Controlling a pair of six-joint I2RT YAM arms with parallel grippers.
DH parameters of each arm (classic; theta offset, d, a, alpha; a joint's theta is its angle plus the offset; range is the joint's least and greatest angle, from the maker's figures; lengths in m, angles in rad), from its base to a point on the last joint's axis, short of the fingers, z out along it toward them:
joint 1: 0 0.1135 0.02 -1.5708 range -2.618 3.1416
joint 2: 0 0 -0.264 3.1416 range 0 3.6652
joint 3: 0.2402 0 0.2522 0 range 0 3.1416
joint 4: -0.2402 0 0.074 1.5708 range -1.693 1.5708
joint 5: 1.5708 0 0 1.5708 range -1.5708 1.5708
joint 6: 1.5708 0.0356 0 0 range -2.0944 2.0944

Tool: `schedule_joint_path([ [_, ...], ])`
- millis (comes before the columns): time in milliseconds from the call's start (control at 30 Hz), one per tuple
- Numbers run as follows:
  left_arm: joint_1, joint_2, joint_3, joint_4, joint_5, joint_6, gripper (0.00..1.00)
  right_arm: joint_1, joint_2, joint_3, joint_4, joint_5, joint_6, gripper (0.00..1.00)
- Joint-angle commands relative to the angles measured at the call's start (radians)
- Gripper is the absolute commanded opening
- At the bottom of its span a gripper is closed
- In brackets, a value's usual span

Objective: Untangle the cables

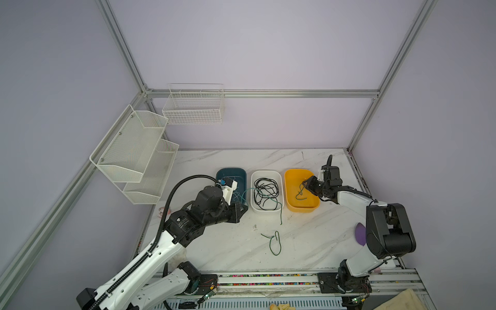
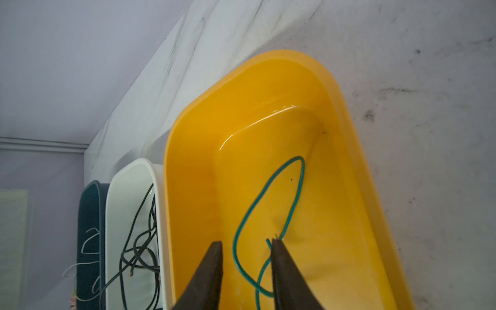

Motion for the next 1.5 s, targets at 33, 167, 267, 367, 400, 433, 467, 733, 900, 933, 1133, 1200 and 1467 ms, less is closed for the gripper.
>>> schedule_joint_path([
  [33, -0.004, 0.101, 0.192, 0.025, 0.027, 0.08, 0.0, 0.001, -0.063, 0.028, -0.071, 0.042, -0.046, 0.43],
  [167, -0.006, 0.254, 0.322, -0.005, 0.033, 0.131, 0.0, 0.001, -0.173, 0.033, -0.104, 0.092, -0.046, 0.48],
  [267, -0.017, 0.38, 0.433, -0.047, 0.028, 0.177, 0.0, 0.0, -0.279, 0.044, -0.142, 0.147, -0.013, 0.53],
  [367, -0.029, 0.528, 0.564, -0.12, -0.022, 0.239, 0.0, -0.001, -0.392, 0.049, -0.179, 0.214, -0.007, 0.57],
  [400, -0.034, 0.577, 0.623, -0.151, -0.043, 0.259, 0.0, 0.0, -0.43, 0.05, -0.196, 0.247, -0.002, 0.61],
  [433, -0.039, 0.619, 0.672, -0.179, -0.058, 0.28, 0.0, -0.001, -0.465, 0.05, -0.207, 0.271, 0.003, 0.64],
  [467, -0.045, 0.671, 0.729, -0.207, -0.08, 0.303, 0.0, -0.001, -0.505, 0.047, -0.215, 0.289, 0.006, 0.66],
  [733, -0.09, 1.091, 1.239, -0.43, -0.224, 0.436, 0.0, -0.004, -0.738, 0.015, -0.274, 0.327, 0.066, 0.69],
  [900, -0.117, 1.341, 1.55, -0.528, -0.298, 0.511, 0.0, -0.003, -0.86, 0.001, -0.325, 0.309, 0.079, 0.69],
  [933, -0.119, 1.354, 1.55, -0.517, -0.296, 0.514, 0.0, -0.003, -0.882, 0.0, -0.337, 0.312, 0.082, 0.69],
  [1133, -0.167, 1.454, 1.595, -0.479, -0.351, 0.559, 0.0, -0.003, -0.969, -0.027, -0.35, 0.236, 0.089, 0.7],
  [1200, -0.187, 1.479, 1.604, -0.462, -0.399, 0.58, 0.0, -0.003, -0.974, -0.035, -0.349, 0.208, 0.083, 0.7],
  [1467, -0.224, 1.525, 1.624, -0.404, -0.463, 0.592, 0.0, -0.003, -0.999, -0.088, -0.339, 0.171, 0.08, 0.7],
])
